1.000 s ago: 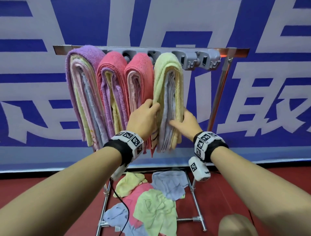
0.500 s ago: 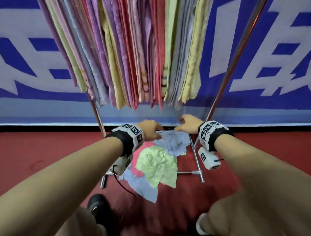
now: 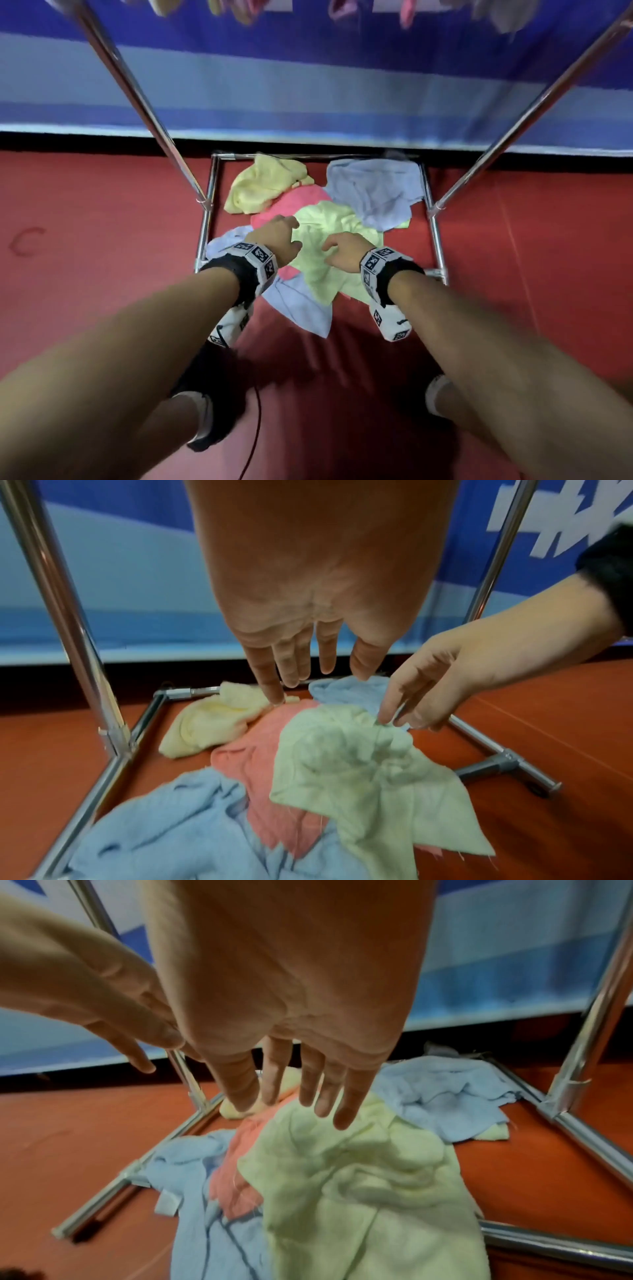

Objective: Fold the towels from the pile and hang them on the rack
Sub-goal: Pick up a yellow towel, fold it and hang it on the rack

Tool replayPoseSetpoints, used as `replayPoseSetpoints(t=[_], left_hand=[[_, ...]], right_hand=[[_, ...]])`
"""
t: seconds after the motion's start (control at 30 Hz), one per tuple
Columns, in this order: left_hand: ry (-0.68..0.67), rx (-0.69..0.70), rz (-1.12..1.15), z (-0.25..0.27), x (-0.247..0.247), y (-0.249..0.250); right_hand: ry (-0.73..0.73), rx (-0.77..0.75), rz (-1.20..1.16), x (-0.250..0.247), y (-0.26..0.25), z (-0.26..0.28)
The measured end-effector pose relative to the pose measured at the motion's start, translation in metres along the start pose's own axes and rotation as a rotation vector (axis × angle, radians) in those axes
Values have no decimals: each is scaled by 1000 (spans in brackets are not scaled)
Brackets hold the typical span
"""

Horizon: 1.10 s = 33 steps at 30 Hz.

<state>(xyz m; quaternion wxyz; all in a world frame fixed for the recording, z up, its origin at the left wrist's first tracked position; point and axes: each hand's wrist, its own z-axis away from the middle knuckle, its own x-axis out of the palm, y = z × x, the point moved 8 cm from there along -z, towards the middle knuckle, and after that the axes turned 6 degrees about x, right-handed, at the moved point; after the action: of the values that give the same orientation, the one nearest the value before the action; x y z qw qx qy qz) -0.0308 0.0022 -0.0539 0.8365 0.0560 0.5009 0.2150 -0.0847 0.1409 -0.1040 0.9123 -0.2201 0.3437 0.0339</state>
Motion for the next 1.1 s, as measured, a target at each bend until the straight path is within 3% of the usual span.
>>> replayPoseSetpoints(t=[0.1,0.23,0.47,0.57,0.67,0.77,0.83,0.9,1.0,1.1], left_hand=[[-75,-26,40,-17,34,-14],[-107,-45,56,-28,57,-23],[-100,-56,62,-21,44,-25],[-61,90,151,-3,22,-2],[-101,215,212,22,15,26],[-17,263,171,44,-6,51],[78,304,201,59,-37,72],[183,315,261,72,-74,87],[300,326,503,92,-120,101],[348,368,703,109,-149,117]], right_hand=[[-96,-27,146,40,-2,-31],[-102,-24,268,65,-4,-53],[97,-33,-120,27,-7,-35],[81,-102,-405,7,-17,4],[27,-147,-519,-13,-38,48],[112,-144,-432,-53,-51,84],[201,-149,-376,-85,-50,105],[202,-170,-334,-111,-49,128],[156,-256,-215,-135,-48,167],[371,-296,-80,-164,-43,192]])
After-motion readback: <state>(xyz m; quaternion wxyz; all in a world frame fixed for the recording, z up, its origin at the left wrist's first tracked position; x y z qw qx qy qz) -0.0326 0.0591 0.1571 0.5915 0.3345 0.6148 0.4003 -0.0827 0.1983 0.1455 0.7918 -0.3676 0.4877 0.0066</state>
